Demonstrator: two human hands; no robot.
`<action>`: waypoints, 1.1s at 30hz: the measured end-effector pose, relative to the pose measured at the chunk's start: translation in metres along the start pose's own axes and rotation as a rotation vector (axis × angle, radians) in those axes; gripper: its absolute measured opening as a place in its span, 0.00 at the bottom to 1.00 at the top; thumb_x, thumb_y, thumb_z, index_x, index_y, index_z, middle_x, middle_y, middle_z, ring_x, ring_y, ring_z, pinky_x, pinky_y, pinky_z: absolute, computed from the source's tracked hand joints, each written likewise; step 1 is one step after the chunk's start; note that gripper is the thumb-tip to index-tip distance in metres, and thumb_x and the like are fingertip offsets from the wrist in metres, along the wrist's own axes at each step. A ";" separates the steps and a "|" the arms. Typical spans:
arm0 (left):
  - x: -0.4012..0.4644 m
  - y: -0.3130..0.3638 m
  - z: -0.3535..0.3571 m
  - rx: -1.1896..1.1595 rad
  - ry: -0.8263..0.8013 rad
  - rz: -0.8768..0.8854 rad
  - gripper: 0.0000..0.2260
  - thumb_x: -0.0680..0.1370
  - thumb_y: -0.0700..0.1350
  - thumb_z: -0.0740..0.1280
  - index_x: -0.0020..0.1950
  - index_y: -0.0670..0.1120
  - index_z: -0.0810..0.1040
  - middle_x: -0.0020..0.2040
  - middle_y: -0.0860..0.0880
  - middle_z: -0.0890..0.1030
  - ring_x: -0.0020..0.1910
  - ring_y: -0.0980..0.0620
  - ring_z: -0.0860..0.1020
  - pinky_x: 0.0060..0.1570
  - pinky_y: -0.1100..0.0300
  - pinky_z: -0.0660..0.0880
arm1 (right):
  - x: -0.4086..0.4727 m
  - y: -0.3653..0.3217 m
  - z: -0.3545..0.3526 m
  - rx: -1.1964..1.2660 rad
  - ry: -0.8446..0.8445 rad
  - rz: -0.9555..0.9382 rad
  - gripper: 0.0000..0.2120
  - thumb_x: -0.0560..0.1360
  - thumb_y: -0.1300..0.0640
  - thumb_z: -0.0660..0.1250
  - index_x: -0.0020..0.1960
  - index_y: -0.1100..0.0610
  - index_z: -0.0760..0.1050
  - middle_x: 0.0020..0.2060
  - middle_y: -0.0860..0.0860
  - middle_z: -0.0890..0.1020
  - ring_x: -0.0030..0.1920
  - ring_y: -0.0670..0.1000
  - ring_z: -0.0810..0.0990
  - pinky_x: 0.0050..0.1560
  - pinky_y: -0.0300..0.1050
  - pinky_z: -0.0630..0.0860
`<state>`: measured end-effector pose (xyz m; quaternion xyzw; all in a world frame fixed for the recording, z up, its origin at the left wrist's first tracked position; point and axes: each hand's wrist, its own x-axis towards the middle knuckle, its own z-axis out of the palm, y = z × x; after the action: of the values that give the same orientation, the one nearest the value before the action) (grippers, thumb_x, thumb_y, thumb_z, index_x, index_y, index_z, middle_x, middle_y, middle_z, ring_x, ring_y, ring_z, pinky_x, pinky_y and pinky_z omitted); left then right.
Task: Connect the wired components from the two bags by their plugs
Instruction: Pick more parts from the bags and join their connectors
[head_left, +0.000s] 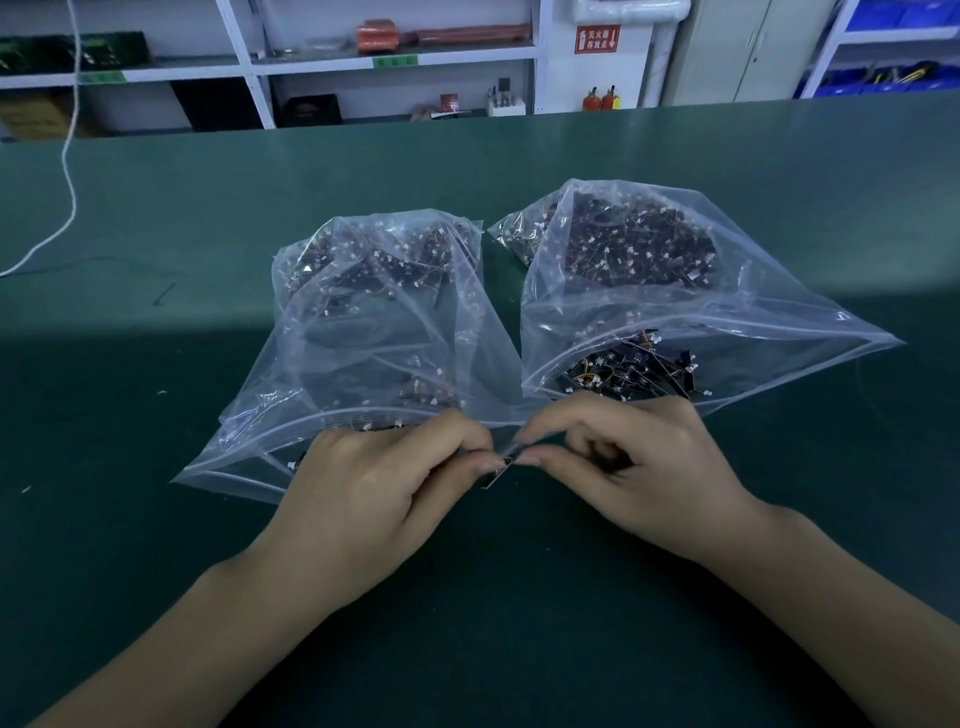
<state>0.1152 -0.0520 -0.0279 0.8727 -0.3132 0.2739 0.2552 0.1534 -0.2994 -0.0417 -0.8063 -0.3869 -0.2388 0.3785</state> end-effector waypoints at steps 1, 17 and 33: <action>-0.001 0.000 -0.001 -0.015 0.003 -0.018 0.13 0.89 0.55 0.58 0.55 0.51 0.80 0.31 0.57 0.76 0.28 0.58 0.75 0.26 0.54 0.75 | 0.000 -0.001 0.000 -0.002 -0.003 0.005 0.08 0.81 0.51 0.73 0.51 0.56 0.86 0.28 0.45 0.67 0.29 0.41 0.64 0.34 0.33 0.64; -0.003 -0.004 0.003 0.004 0.118 0.028 0.04 0.85 0.51 0.72 0.53 0.52 0.83 0.32 0.58 0.70 0.31 0.63 0.66 0.27 0.60 0.72 | 0.000 -0.006 -0.001 0.017 -0.026 0.036 0.10 0.81 0.50 0.73 0.52 0.57 0.84 0.28 0.41 0.64 0.28 0.40 0.63 0.33 0.34 0.64; -0.003 -0.005 0.003 0.036 0.118 0.020 0.12 0.85 0.53 0.71 0.48 0.47 0.87 0.31 0.57 0.71 0.30 0.63 0.67 0.25 0.59 0.72 | 0.000 -0.006 0.001 0.005 -0.035 0.048 0.10 0.82 0.50 0.70 0.51 0.56 0.82 0.27 0.42 0.63 0.27 0.43 0.62 0.29 0.41 0.67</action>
<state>0.1174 -0.0495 -0.0335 0.8564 -0.3014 0.3329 0.2547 0.1486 -0.2961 -0.0391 -0.8184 -0.3747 -0.2146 0.3792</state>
